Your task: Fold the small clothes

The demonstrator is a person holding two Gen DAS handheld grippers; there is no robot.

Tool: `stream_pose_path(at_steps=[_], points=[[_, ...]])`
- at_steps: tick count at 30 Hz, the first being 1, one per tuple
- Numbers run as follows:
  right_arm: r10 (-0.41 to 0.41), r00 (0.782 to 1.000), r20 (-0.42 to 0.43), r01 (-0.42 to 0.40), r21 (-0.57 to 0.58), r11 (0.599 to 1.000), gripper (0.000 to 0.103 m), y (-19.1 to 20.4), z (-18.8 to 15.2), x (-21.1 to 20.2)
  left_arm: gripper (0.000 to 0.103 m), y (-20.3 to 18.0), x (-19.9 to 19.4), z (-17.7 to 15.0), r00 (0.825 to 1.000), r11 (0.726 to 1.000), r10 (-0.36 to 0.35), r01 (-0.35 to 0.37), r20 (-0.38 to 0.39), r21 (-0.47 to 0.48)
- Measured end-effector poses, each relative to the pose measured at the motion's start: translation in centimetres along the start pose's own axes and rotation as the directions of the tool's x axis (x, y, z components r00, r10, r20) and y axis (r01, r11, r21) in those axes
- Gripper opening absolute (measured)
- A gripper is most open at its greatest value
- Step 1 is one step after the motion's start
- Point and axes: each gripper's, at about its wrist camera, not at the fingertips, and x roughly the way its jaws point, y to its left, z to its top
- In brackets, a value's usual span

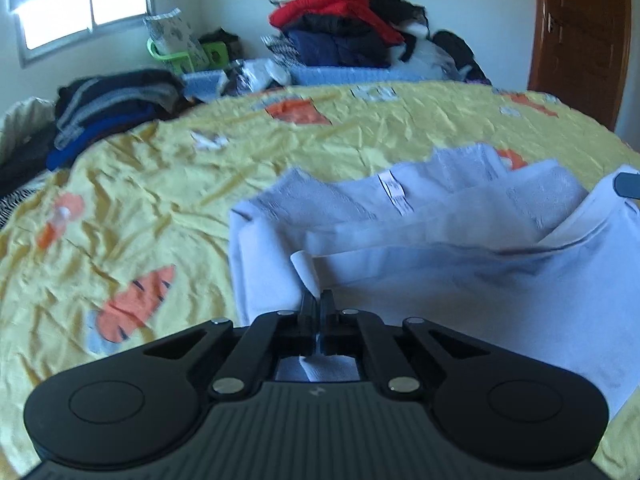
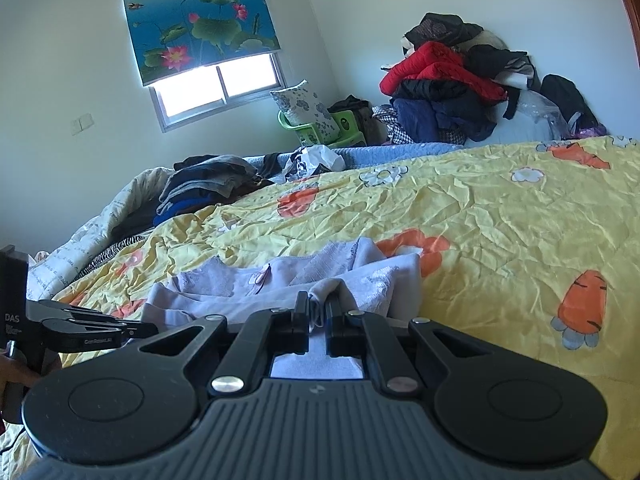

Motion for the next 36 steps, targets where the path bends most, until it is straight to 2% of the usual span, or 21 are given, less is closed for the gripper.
stream_pose_path(at_steps=[5, 10, 15, 25, 34, 36], points=[[0.008, 1.000, 0.023, -0.008, -0.020, 1.000, 0.010, 0.6, 1.1, 0.1, 0.001, 0.9, -1.4, 1.4, 0.997, 0.999, 0.029, -0.026, 0.071, -0.042], [0.004, 0.999, 0.048, -0.003, -0.027, 1.000, 0.010, 0.9, 2.3, 0.9, 0.001, 1.8, -1.4, 2.8, 0.992, 0.996, 0.080, -0.075, 0.099, -0.056], [0.002, 0.999, 0.048, -0.004, 0.033, 0.999, 0.010, 0.0, 3.2, 3.0, 0.001, 2.2, 0.1, 4.2, 0.991, 0.994, 0.097, -0.093, 0.091, -0.051], [-0.057, 0.998, 0.037, 0.054, 0.076, 0.996, 0.010, -1.6, 4.0, 7.4, 0.001, 1.9, 3.7, 6.2, 0.988, 0.991, 0.134, -0.132, 0.077, -0.022], [-0.077, 0.997, -0.031, 0.081, 0.172, 0.982, 0.010, -4.8, 3.9, 11.4, 0.001, 2.5, 7.1, 5.4, 0.987, 0.986, 0.159, -0.158, 0.005, -0.050], [-0.089, 0.994, -0.070, 0.100, 0.169, 0.981, 0.018, -4.9, 3.7, 12.0, 0.002, 2.5, 7.3, 5.2, 0.987, 0.986, 0.160, -0.160, -0.007, -0.042]])
